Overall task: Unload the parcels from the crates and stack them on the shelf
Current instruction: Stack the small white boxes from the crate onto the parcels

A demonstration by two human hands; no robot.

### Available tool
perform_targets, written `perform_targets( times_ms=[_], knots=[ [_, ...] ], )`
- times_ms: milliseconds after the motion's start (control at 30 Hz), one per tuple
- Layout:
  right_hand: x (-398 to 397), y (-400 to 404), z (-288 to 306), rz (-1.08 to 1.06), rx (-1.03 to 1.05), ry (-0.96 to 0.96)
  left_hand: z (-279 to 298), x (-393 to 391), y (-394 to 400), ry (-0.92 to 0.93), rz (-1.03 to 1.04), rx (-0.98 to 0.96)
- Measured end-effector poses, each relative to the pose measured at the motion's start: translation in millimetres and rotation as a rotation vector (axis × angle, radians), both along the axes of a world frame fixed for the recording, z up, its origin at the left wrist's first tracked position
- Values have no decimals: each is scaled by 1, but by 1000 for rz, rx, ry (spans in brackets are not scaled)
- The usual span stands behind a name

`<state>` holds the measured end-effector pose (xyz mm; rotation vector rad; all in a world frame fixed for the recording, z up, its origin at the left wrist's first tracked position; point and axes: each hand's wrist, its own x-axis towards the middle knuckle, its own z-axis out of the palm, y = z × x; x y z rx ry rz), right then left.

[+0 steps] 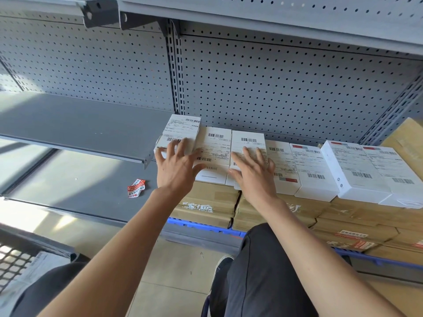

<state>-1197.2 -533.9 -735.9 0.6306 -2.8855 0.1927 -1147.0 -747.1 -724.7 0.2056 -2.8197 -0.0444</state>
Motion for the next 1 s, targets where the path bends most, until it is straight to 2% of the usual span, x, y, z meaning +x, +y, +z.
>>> perform_targets(
  times_ms=[600, 1000],
  knots=[
    [11, -6, 15, 54, 20, -25, 6, 17, 9, -21, -32, -44],
    [73, -88, 32, 361, -44, -50, 17, 115, -46, -29, 147, 94]
  ],
)
